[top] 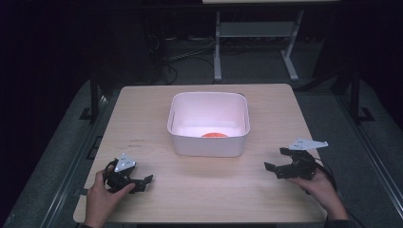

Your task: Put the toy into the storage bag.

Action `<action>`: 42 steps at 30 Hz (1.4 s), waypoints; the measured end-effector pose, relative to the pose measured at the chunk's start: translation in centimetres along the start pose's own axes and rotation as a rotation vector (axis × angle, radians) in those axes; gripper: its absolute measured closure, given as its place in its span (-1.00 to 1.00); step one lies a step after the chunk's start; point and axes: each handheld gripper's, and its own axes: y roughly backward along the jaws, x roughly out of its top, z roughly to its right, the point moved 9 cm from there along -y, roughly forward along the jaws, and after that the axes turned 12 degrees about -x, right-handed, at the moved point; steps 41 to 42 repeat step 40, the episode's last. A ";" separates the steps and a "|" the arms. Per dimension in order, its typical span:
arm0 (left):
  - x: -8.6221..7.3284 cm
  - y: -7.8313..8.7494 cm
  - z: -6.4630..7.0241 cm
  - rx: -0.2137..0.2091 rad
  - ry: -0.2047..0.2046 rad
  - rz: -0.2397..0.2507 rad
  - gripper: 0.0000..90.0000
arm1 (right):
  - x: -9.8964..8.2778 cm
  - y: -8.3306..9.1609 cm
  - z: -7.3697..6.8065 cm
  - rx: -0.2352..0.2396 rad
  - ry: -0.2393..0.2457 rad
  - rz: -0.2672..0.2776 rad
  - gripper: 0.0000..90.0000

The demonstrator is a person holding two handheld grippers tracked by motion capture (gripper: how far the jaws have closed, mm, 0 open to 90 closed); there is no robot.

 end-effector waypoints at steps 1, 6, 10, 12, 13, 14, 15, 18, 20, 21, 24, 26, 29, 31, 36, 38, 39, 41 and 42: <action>0.0 0.0 0.0 0.000 0.000 0.000 -0.71 | -0.3 0.0 0.0 -0.007 0.000 -0.003 -0.82; 0.0 0.0 0.0 0.000 0.000 0.000 -0.71 | -2.1 -0.1 -0.1 -0.053 0.014 -0.040 -0.83; 0.0 0.0 0.0 0.000 0.000 0.000 -0.71 | -3.7 -0.3 -0.4 -0.078 0.025 -0.072 -0.84; 0.0 0.0 0.0 0.000 0.000 -0.002 -0.71 | -4.4 -0.3 -0.5 -0.090 0.033 -0.085 -0.86; 0.0 0.0 0.0 0.000 -0.001 0.000 -0.71 | -4.7 -0.4 -0.5 -0.093 0.038 -0.090 -0.88; 0.0 0.0 0.0 0.000 0.000 -0.001 -0.71 | -5.0 -0.4 -0.5 -0.097 0.039 -0.100 -0.89; 0.0 0.0 0.0 0.000 0.000 -0.002 -0.71 | -5.2 -0.5 -0.6 -0.098 0.038 -0.108 -0.89; 0.0 0.0 0.0 0.000 0.000 -0.002 -0.71 | -5.7 -0.6 -0.7 -0.103 0.042 -0.107 -0.94; 0.0 0.0 0.0 0.000 -0.001 -0.002 -0.71 | -5.9 -0.5 -0.7 -0.105 0.054 -0.099 -0.95; 0.0 0.0 0.0 0.000 0.000 -0.002 -0.71 | -5.9 -0.5 -0.7 -0.107 0.052 -0.098 -0.94; 0.0 0.0 0.0 0.000 0.000 -0.002 -0.71 | -6.0 -0.5 -0.8 -0.120 0.076 -0.105 -0.95; 0.0 0.0 0.0 0.000 0.000 -0.002 -0.71 | -6.0 -0.5 -0.8 -0.119 0.075 -0.105 -0.95; 0.0 0.0 0.0 0.000 0.000 -0.002 -0.71 | -6.0 -0.5 -0.8 -0.119 0.075 -0.105 -0.95; 0.0 0.0 0.0 0.000 0.000 -0.002 -0.71 | -6.0 -0.5 -0.8 -0.121 0.074 -0.104 -0.95; 0.0 0.0 0.0 -0.001 0.000 -0.002 -0.71 | -6.1 -0.5 -0.8 -0.129 0.067 -0.105 -0.95; 0.0 0.0 0.0 0.000 -0.001 -0.002 -0.71 | -6.1 -0.5 -0.8 -0.130 0.067 -0.105 -0.95; 0.0 0.0 0.0 0.000 -0.001 -0.001 -0.71 | -6.1 -0.5 -0.8 -0.130 0.067 -0.105 -0.95; 0.0 0.0 0.0 0.000 -0.001 -0.001 -0.71 | -6.1 -0.5 -0.8 -0.130 0.067 -0.105 -0.95; 0.0 0.0 0.0 0.000 -0.001 -0.001 -0.71 | -6.1 -0.5 -0.8 -0.130 0.067 -0.105 -0.95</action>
